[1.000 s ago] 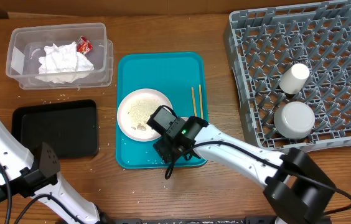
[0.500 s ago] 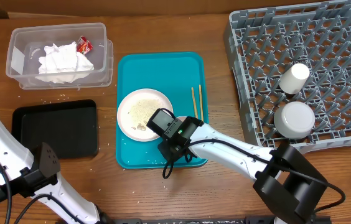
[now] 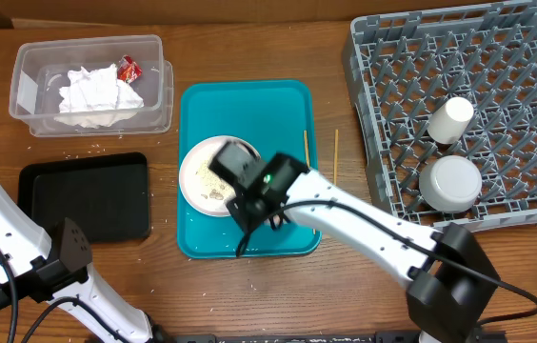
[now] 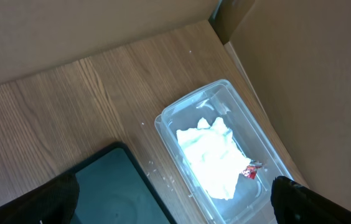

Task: Sort waste into correct bins and load items into the dishwasher
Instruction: 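Reach the right gripper to the pink bowl on the teal tray and grasp it, then carry the pink bowl right and set it in the rack's back corner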

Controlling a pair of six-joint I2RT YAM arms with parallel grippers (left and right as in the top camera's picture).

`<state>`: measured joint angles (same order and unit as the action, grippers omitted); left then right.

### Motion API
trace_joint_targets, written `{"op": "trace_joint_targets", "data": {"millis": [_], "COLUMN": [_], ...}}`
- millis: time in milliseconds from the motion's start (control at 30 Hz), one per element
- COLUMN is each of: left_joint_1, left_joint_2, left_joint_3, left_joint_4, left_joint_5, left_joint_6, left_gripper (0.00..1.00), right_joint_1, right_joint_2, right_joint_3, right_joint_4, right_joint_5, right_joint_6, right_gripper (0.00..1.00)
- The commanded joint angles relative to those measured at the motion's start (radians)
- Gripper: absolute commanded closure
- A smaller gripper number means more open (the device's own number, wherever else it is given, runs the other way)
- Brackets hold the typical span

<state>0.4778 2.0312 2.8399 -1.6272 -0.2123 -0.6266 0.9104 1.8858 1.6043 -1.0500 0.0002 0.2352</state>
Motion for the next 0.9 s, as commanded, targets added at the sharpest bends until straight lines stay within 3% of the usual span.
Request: {"op": "trace_joint_targets", "data": {"millis": [0,200,367,467,633,867], "left_joint_1": [-0.007,-0.007,-0.007,-0.007,-0.007,-0.007], "left_joint_2": [0.009,0.009,0.009,0.009,0.009,0.009], "left_joint_3": [0.002,0.002,0.002,0.002,0.002,0.002], "left_joint_4": [0.002,0.002,0.002,0.002,0.002,0.002], "left_joint_5": [0.000,0.000,0.000,0.000,0.000,0.000], "left_joint_6": [-0.009,-0.009,-0.009,-0.009,-0.009,-0.009], "left_gripper": [0.00,0.00,0.00,0.00,0.00,0.00], "right_joint_1": [-0.046,-0.229,-0.501,-0.677,-0.950,-1.095], "right_joint_2": [-0.009,-0.009,-0.009,-0.009,0.054,0.238], "right_joint_3": [0.176,0.470,0.637,0.648,0.639,0.639], "right_joint_4": [-0.033,-0.130,-0.127,-0.053,0.175,0.452], "right_joint_5": [-0.001,-0.002,-0.093,-0.304,-0.860,-1.140], "right_joint_6": [0.004,0.062,0.072,0.072,0.117,0.386], "right_gripper": [0.96,0.96,0.96,0.96,0.96,0.96]}}
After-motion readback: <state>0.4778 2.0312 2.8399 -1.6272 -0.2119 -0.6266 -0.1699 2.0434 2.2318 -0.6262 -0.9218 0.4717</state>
